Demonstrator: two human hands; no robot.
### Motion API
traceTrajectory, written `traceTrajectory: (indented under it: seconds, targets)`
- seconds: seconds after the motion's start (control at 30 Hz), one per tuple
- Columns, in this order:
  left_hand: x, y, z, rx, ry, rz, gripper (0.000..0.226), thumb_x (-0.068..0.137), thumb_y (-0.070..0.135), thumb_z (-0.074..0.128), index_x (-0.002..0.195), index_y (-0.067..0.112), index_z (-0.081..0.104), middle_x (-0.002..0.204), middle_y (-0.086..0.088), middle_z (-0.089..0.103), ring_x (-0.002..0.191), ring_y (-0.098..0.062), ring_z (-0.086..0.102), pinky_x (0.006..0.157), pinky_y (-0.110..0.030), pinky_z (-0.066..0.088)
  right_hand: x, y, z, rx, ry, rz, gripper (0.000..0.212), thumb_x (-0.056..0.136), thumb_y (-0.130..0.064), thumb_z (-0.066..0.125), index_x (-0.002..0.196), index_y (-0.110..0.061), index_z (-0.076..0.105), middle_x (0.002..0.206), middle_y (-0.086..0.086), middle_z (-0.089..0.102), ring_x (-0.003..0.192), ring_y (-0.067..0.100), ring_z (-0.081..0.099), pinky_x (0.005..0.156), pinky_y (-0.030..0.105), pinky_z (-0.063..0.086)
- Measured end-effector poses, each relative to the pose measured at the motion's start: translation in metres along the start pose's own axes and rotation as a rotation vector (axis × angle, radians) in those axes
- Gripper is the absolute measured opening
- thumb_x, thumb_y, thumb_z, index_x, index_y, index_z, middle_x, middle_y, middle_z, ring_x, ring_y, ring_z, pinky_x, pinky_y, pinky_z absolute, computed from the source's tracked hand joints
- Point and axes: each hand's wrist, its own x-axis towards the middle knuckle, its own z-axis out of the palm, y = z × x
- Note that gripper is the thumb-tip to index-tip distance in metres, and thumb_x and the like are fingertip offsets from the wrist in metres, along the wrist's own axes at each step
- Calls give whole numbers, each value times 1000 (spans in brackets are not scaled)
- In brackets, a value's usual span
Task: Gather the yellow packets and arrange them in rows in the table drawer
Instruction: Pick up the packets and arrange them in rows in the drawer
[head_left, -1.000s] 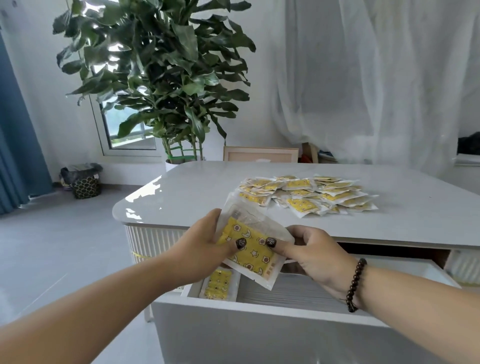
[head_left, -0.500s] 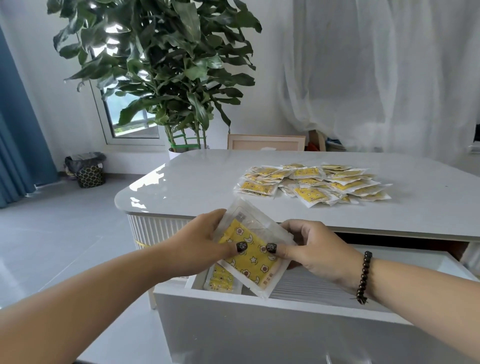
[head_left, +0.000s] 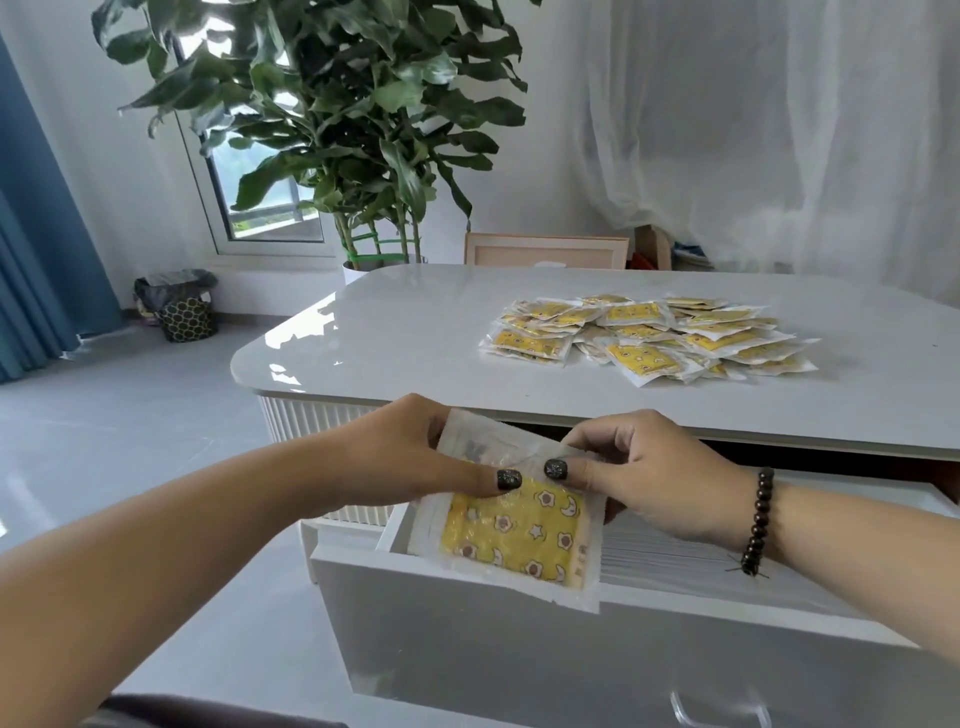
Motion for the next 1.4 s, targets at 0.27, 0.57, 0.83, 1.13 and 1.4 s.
traceTrajectory:
  seconds: [0.27, 0.57, 0.83, 1.13, 1.4]
  targets:
    - [9, -2, 3, -210, 250, -8, 22, 83, 27, 73, 93, 8, 74, 94, -14, 75, 92, -33, 71, 88, -48, 56, 14, -1, -4, 403, 232, 68, 16, 84, -18, 68, 99, -14, 66, 93, 8, 72, 78, 16, 67, 64, 28, 54]
    - [31, -16, 21, -698, 404, -171, 21, 91, 18, 65, 103, 1, 64, 87, -11, 74, 66, -16, 73, 57, -26, 60, 35, 6, 27, 849, 318, 288, 7, 88, -1, 60, 95, 1, 60, 83, 15, 70, 63, 22, 67, 53, 29, 59]
    - [36, -32, 27, -374, 196, -246, 15, 94, 23, 60, 95, 10, 67, 76, -1, 73, 57, -8, 68, 64, -26, 60, 66, 42, 40, 597, 305, 368, 12, 91, -4, 59, 80, -8, 58, 75, 7, 65, 61, 17, 62, 44, 23, 49]
    - [50, -70, 17, -108, 232, -344, 37, 88, 6, 60, 125, 7, 59, 105, -11, 70, 99, -22, 68, 71, -26, 59, 135, 129, 45, 168, 252, 636, 33, 74, -11, 76, 97, 3, 58, 110, 19, 65, 102, 34, 64, 91, 47, 52]
    - [59, -82, 25, 6, 144, -369, 34, 85, 12, 63, 119, 17, 65, 108, -5, 68, 101, -25, 67, 87, -39, 58, 160, 171, 60, 105, 129, 688, 38, 68, -16, 78, 100, -2, 63, 100, 14, 69, 91, 29, 69, 84, 45, 57]
